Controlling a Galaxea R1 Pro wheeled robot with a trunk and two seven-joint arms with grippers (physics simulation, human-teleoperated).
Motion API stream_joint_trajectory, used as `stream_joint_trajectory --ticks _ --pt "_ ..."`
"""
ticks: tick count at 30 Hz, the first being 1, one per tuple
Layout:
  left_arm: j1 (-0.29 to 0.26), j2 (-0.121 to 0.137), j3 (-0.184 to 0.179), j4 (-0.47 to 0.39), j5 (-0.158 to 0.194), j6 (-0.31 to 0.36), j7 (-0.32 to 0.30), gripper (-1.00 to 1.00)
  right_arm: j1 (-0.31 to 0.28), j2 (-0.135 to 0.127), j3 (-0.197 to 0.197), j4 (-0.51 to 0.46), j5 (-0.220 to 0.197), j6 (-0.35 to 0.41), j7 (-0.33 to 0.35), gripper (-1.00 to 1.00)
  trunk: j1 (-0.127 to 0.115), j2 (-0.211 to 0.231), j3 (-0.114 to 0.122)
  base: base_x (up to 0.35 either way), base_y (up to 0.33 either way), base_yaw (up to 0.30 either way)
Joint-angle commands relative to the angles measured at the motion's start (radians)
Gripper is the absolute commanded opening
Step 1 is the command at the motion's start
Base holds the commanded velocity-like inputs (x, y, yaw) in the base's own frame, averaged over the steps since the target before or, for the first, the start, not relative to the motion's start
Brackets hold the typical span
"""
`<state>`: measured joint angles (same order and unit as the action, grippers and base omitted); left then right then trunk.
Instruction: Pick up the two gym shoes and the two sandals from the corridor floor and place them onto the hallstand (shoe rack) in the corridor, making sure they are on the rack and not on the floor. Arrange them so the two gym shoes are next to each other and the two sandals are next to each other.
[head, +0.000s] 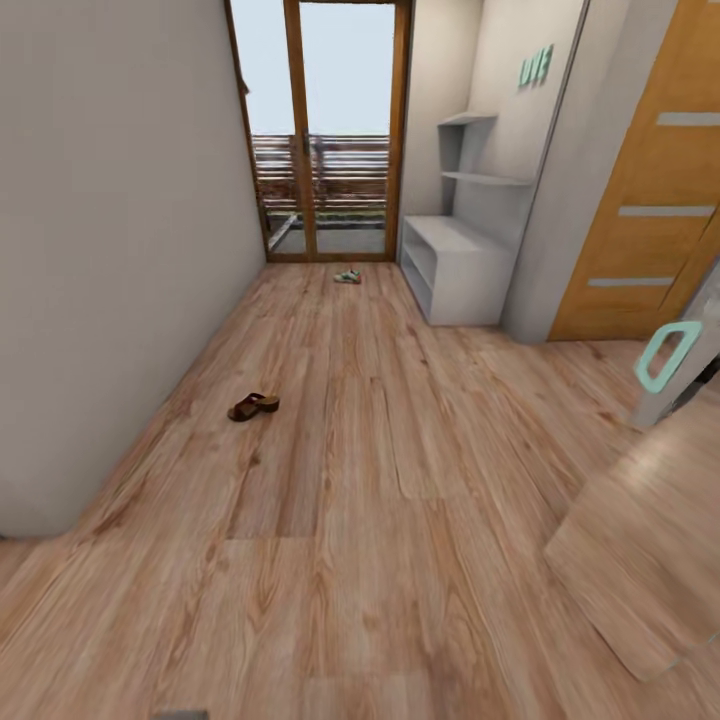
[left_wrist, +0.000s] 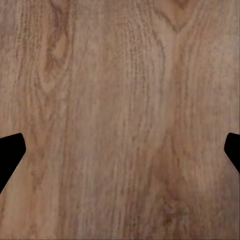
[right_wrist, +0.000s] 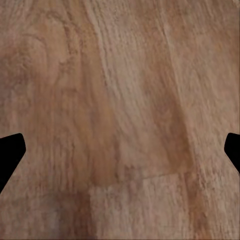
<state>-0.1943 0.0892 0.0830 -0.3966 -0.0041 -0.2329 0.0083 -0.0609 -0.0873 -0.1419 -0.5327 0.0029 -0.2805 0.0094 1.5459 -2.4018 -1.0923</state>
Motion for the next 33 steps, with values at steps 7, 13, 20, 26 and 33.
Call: stream_joint_trajectory --ticks 7,13,20,26,33 --pt "0.000 0.000 0.001 0.001 -0.001 -0.003 0.001 1.00 0.000 0.000 -0.003 -0.002 0.000 -0.003 0.001 1.00 0.000 0.000 -0.001 0.340 0.000 0.000" --pt "0.000 0.000 0.001 0.001 -0.001 -0.003 0.001 1.00 0.000 0.000 -0.003 -0.003 0.000 -0.003 0.001 1.00 0.000 0.000 -0.001 0.340 0.000 0.000" --pt "0.000 0.000 0.001 0.001 -0.001 -0.003 0.001 1.00 0.000 0.000 -0.003 -0.003 0.000 -0.003 -0.001 1.00 0.000 0.000 -0.001 0.340 0.000 0.000" --pt "0.000 0.000 0.001 0.001 -0.001 -0.003 0.001 1.00 0.000 0.000 -0.003 -0.003 0.000 -0.003 -0.002 1.00 0.000 0.000 -0.001 0.340 0.000 0.000" --pt "0.000 0.000 0.001 0.001 -0.001 -0.003 0.001 1.00 0.000 0.000 -0.002 -0.002 0.000 -0.003 -0.002 1.00 0.000 0.000 -0.001 0.340 0.000 0.000"
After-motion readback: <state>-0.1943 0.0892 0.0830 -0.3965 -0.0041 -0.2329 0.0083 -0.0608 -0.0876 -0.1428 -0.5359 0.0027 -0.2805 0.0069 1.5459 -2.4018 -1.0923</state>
